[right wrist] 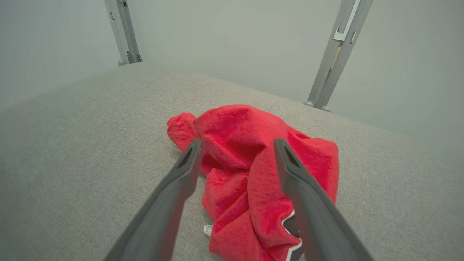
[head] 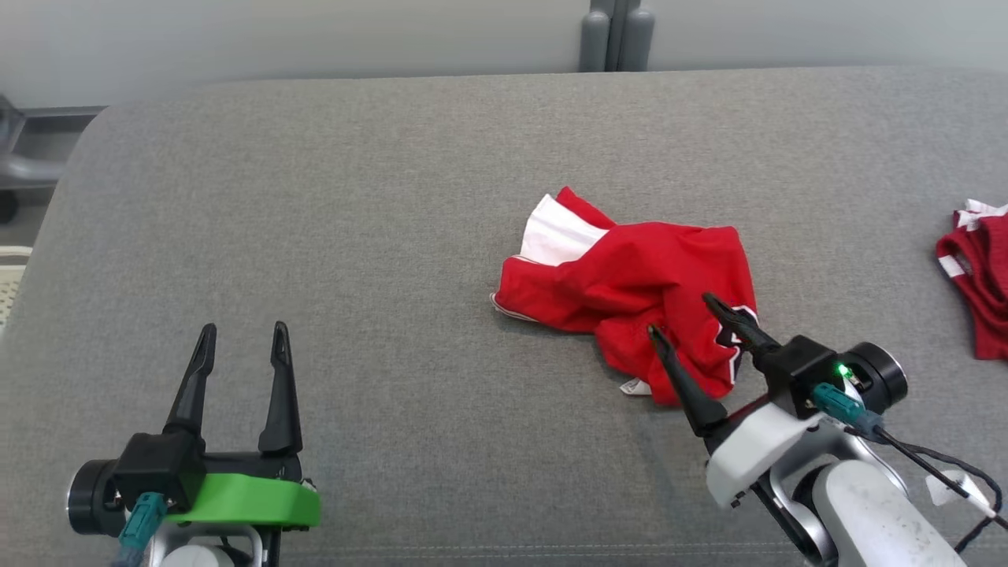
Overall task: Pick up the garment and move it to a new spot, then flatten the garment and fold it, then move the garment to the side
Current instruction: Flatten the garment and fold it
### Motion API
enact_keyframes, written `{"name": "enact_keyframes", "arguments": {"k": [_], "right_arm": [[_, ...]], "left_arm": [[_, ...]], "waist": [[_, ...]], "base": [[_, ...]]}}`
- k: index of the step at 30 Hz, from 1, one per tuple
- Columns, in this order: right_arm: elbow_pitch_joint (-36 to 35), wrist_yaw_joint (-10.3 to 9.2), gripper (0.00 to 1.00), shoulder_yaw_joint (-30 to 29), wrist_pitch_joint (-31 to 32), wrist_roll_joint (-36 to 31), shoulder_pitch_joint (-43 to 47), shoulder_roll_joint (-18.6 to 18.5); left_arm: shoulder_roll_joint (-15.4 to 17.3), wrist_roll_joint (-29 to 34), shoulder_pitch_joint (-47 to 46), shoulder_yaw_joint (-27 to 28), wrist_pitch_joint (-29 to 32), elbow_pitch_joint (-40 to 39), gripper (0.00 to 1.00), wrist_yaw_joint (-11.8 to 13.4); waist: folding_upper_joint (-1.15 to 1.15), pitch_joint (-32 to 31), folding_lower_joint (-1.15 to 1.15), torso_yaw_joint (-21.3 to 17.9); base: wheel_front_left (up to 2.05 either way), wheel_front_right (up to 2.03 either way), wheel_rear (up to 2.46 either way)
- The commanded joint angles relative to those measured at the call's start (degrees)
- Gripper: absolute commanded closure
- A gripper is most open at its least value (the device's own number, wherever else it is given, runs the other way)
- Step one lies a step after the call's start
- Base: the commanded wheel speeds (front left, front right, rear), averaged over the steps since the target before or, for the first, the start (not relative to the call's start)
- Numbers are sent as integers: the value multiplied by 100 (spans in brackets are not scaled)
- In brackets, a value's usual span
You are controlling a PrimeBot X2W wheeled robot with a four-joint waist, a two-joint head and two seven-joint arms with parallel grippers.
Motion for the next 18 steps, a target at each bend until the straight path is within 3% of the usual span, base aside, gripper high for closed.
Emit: {"name": "enact_keyframes", "arguments": {"k": [1, 6, 15, 16, 17, 18], "right_arm": [[124, -8, 0, 195, 17, 67, -207, -103], [794, -9, 0, 798, 152, -55, -873, -481], [1714, -8, 0, 1306, 128, -605, -1694, -661], [1800, -8, 58, 1343, 107, -669, -1766, -648], [1889, -8, 93, 1351, 104, -695, -1822, -630], [1966, -8, 100, 1332, 77, -661, -1850, -602]], "left_arm": [[-55, 24, -129, -15, -22, 31, 0, -36], [-251, 98, -296, -88, -22, 98, 0, -151], [-541, 237, -467, -8, -23, 237, 0, -401], [-566, 255, -478, 10, -24, 243, 0, -417], [-588, 281, -492, 25, -24, 252, 0, -455], [-616, 300, -510, 40, -24, 263, 0, -479]], "waist": [[0, 268, 0, 334], [0, 476, 0, 654], [0, 694, 0, 846], [0, 709, 0, 842], [0, 722, 0, 836], [0, 730, 0, 830]], "base": [[0, 0, 0], [0, 0, 0], [0, 0, 0], [0, 0, 0], [0, 0, 0], [0, 0, 0]]}}
